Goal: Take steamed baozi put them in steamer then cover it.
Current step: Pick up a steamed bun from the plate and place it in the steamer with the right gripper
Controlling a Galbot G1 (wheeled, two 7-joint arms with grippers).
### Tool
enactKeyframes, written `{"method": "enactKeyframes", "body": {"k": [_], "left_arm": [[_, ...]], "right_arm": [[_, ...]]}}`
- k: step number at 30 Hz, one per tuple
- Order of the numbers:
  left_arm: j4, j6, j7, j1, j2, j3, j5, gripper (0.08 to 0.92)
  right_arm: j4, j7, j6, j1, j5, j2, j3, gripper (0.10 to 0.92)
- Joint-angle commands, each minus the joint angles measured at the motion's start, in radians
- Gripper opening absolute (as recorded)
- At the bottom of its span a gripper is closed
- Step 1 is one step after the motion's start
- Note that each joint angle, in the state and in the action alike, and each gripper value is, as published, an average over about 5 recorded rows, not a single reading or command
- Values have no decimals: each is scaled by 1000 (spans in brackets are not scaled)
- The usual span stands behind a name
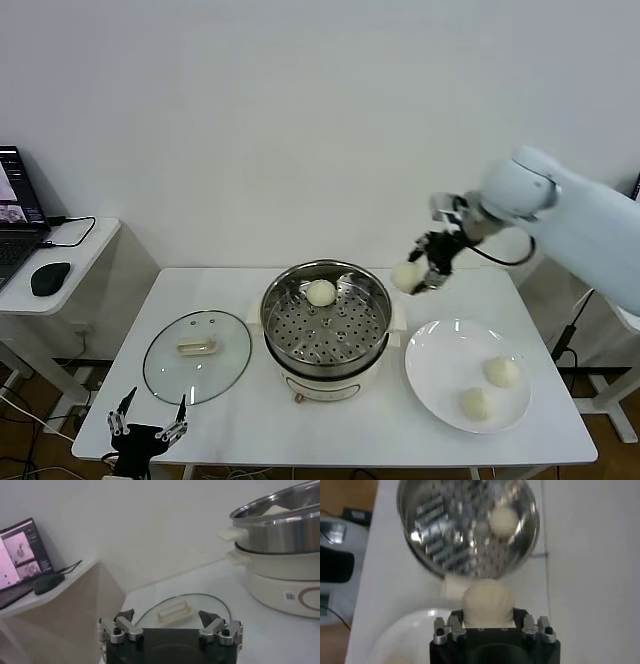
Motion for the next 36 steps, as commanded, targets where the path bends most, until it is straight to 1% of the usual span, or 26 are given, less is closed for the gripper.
{"method": "enactKeyframes", "body": {"k": [1, 8, 14, 19, 36], "left_arm": [[3, 1, 2, -8, -4, -5, 0, 823], [-7, 0, -3, -8, -16, -15, -11, 823], [-7, 1, -2, -14, -24, -16, -18, 823], [3, 2, -2, -18, -22, -17, -22, 823], [22, 8, 2, -36, -25, -7, -31, 823]], "right_arm": [[-89, 0, -49, 138, 116, 242, -134, 611], [-198, 12, -58, 78, 107, 403, -169, 611], [-326, 13, -49, -4, 52, 498, -168, 611], [-385, 13, -38, -49, 5, 530, -162, 611], [-448, 25, -24, -153, -107, 582, -105, 611]]}}
